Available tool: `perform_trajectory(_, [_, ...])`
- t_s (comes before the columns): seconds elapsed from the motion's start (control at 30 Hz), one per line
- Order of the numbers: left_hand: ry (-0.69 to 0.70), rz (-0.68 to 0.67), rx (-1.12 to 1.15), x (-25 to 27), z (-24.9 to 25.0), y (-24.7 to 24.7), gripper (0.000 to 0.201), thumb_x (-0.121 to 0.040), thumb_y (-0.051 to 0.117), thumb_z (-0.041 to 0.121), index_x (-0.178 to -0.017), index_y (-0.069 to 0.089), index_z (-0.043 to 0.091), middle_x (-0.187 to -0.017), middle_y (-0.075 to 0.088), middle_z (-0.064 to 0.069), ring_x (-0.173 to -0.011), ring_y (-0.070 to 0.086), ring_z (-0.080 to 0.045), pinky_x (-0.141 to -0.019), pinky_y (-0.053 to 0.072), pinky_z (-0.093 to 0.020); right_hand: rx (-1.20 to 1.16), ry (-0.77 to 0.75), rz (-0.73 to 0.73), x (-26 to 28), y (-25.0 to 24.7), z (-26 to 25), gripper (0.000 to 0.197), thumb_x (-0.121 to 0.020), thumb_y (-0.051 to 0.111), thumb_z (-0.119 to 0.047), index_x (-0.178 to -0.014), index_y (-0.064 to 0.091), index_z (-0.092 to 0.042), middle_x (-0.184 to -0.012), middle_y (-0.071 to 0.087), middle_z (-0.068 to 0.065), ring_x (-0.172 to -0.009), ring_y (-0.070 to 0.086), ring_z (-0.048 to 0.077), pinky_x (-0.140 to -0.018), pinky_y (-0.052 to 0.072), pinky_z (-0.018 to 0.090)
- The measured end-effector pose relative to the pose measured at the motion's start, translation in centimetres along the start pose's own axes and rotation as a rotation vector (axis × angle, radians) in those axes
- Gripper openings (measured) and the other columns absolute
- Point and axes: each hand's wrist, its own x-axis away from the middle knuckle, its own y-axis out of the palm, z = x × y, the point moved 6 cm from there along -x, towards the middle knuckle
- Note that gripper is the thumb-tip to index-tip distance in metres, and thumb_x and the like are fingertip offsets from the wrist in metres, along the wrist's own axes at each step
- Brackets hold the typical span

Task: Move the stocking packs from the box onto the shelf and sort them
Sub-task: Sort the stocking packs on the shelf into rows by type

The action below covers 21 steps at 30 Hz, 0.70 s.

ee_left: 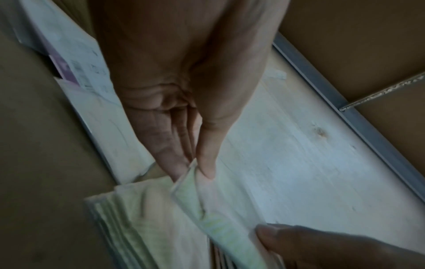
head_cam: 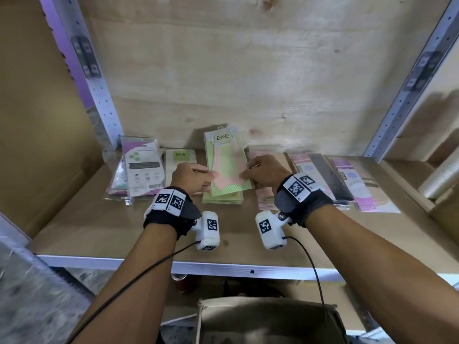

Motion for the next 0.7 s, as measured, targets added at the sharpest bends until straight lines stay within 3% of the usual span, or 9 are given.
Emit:
perform_trajectory(0.13, [-0.055, 0.082, -0.086, -1.2, -0.8, -0.9, 0.021, -0.075, 0.085, 0.006, -0.093, 0.076, 0.003, -0.086, 0.076, -0.015, -0.074, 0.075, -0.025, -0.077, 0.064, -0.037, 0.195, 0.047, 0.004, -1.3, 1.3, -0.2, 0.031, -0.076, 0.084, -0.015, -0.100, 0.068, -0.002, -0.095, 0.074, 0.015, -0.078, 0.072, 0.022, -0.066, 0.063, 0.033])
perform_trajectory(0.23, [-0.047, 0.081, -0.155, -1.3, -0.7, -1.0, 0.014, -0.073, 0.082, -0.002, -0.082, 0.076, 0.007, -0.093, 0.076, -0.017, -0.083, 0.075, -0.029, -0.082, 0.063, -0.040, 0.270, 0.075, -0.011, -1.9, 2.2, -0.2, 0.051, -0.076, 0.085, -0.017, -0.118, 0.060, -0.001, -0.106, 0.072, 0.017, -0.094, 0.072, 0.028, -0.080, 0.061, 0.042])
perform_trajectory(0.33, [-0.001, 0.082, -0.243, -1.1, -0.4, -1.0, 0.015, -0.070, 0.081, -0.004, -0.081, 0.077, 0.006, -0.098, 0.076, -0.017, -0.091, 0.074, -0.033, -0.089, 0.060, -0.042, 0.279, 0.127, -0.011, -2.3, 2.7, 0.1, 0.054, -0.074, 0.086, -0.018, -0.119, 0.061, 0.001, -0.113, 0.069, 0.018, -0.105, 0.069, 0.031, -0.088, 0.059, 0.044])
perform_trajectory(0.43, [0.023, 0.092, -0.339, -0.9, -0.3, -0.9, 0.018, -0.071, 0.076, -0.007, -0.087, 0.080, 0.002, -0.095, 0.077, -0.018, -0.091, 0.074, -0.033, -0.087, 0.061, -0.042, 0.330, 0.135, -0.001, -2.7, 3.1, 0.1, 0.057, -0.073, 0.087, -0.020, -0.119, 0.061, 0.002, -0.116, 0.067, 0.019, -0.107, 0.067, 0.031, -0.091, 0.057, 0.044])
perform_trajectory(0.7, [-0.016, 0.082, -0.380, -0.5, -0.4, -1.0, 0.023, -0.074, 0.077, -0.006, -0.094, 0.079, 0.002, -0.100, 0.076, -0.016, -0.096, 0.072, -0.031, -0.090, 0.060, -0.040, 0.507, 0.097, 0.037, -2.9, 3.8, 0.0, 0.061, -0.068, 0.089, -0.017, -0.119, 0.057, -0.003, -0.121, 0.057, 0.017, -0.099, 0.065, 0.030, -0.083, 0.059, 0.040])
